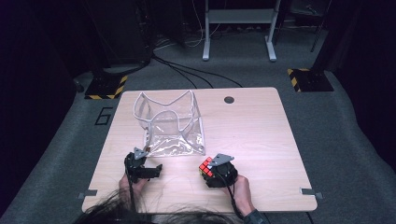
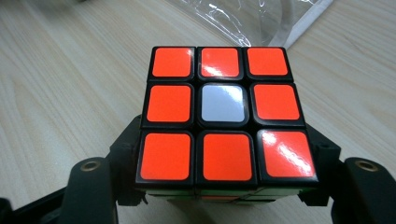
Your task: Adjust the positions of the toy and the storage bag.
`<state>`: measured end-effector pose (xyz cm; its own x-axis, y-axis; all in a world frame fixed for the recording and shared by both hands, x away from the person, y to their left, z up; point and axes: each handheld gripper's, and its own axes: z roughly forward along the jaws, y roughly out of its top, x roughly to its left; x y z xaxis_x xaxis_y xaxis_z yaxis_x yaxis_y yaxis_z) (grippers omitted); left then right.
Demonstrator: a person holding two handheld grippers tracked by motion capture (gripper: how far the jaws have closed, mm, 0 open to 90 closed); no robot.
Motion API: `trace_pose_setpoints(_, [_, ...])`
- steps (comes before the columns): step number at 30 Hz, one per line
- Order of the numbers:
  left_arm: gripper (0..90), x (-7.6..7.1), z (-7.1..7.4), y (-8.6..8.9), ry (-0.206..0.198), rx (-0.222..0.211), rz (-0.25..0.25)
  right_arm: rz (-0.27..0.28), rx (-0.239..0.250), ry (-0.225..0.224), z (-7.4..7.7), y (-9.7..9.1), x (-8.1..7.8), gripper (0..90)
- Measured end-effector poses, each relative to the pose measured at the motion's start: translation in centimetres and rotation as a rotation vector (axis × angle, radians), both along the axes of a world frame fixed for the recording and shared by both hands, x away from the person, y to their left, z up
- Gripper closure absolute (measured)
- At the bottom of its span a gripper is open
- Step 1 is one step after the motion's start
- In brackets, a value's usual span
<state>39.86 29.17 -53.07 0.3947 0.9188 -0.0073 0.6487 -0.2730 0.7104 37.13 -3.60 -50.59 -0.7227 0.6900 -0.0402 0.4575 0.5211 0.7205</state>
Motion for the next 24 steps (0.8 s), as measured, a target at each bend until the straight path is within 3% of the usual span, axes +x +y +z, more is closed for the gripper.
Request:
trace_pose_setpoints(6, [0.5, -0.01, 0.00, 0.00, 0.000, 0.001, 0.001, 0.020, -0.003, 0.002, -0.32, 0.38, 0.20, 33.0])
trace_pose_setpoints(20, [0.5, -0.01, 0.00, 0.01, 0.000, 0.001, -0.001, 0.017, 0.054, 0.014, -0.85, 0.16, 0.42, 32.8])
trace_pose_setpoints(24, [0.5, -0.01, -0.01, 0.00, -0.002, 0.000, 0.000, 0.018, 0.050, -0.009, -0.92, 0.02, 0.16, 18.5])
